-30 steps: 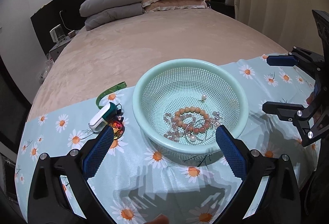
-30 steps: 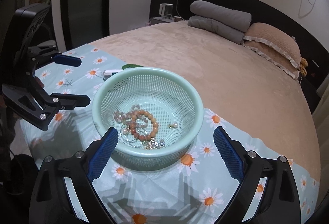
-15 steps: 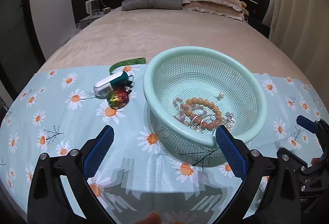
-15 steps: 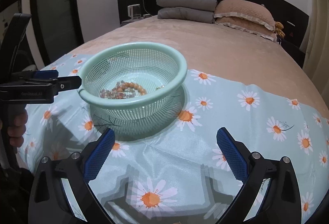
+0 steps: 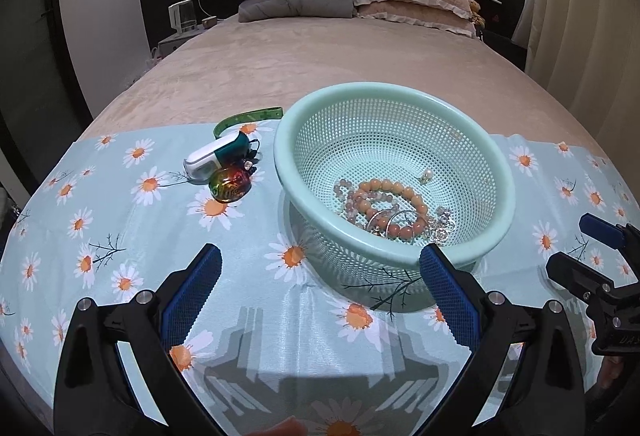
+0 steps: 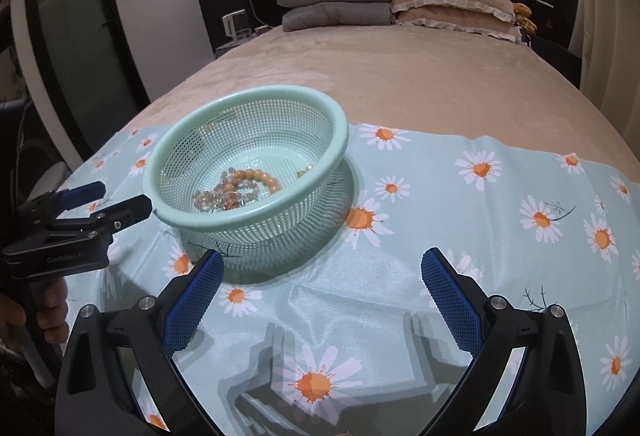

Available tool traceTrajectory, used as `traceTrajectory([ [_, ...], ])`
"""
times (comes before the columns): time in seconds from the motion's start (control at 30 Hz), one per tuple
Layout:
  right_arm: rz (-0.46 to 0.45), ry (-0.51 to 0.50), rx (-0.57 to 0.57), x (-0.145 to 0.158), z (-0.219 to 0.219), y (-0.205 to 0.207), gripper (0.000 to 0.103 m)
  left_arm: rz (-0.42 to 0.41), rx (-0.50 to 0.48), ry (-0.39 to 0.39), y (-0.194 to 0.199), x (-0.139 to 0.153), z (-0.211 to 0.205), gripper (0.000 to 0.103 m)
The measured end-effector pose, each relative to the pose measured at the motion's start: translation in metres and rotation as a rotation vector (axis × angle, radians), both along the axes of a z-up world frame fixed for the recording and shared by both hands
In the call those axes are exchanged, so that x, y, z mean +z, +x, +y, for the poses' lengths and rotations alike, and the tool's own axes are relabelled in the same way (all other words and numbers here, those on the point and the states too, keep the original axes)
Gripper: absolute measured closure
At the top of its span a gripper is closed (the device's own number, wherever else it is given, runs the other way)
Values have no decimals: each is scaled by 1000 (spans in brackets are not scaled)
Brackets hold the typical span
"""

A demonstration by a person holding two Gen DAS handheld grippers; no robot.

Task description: Organize jewelry

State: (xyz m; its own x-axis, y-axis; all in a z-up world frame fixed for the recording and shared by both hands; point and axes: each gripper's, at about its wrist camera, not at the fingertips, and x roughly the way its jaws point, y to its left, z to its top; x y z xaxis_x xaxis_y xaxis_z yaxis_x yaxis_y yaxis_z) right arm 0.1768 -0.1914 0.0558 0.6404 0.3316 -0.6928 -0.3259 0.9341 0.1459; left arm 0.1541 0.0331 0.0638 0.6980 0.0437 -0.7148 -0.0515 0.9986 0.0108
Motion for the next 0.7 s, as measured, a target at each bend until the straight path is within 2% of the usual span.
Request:
traceTrajectory([
  [0.1, 19, -25, -32, -3, 0, 1, 8, -9, -11, 14, -2, -1, -3, 6],
  [0.2, 30, -59, -39, -6, 2, 1, 8, -58, -33, 73, -6, 2, -14, 6],
  [0.27, 42, -84, -36, -11, 5, 2, 8, -60, -56, 100, -7, 0, -20, 6],
  [0.4, 57, -119, -11, -17, 13, 1, 8, -36, -67, 94, -2, -7, -24, 6],
  [0.53, 54, -140, 6, -18, 17, -1, 8, -10, -70, 40, 2, -14, -22, 5],
  [0.7, 31, -124, 5, -13, 17, -4, 8, -4, -74, 60, 0, -16, -26, 6],
])
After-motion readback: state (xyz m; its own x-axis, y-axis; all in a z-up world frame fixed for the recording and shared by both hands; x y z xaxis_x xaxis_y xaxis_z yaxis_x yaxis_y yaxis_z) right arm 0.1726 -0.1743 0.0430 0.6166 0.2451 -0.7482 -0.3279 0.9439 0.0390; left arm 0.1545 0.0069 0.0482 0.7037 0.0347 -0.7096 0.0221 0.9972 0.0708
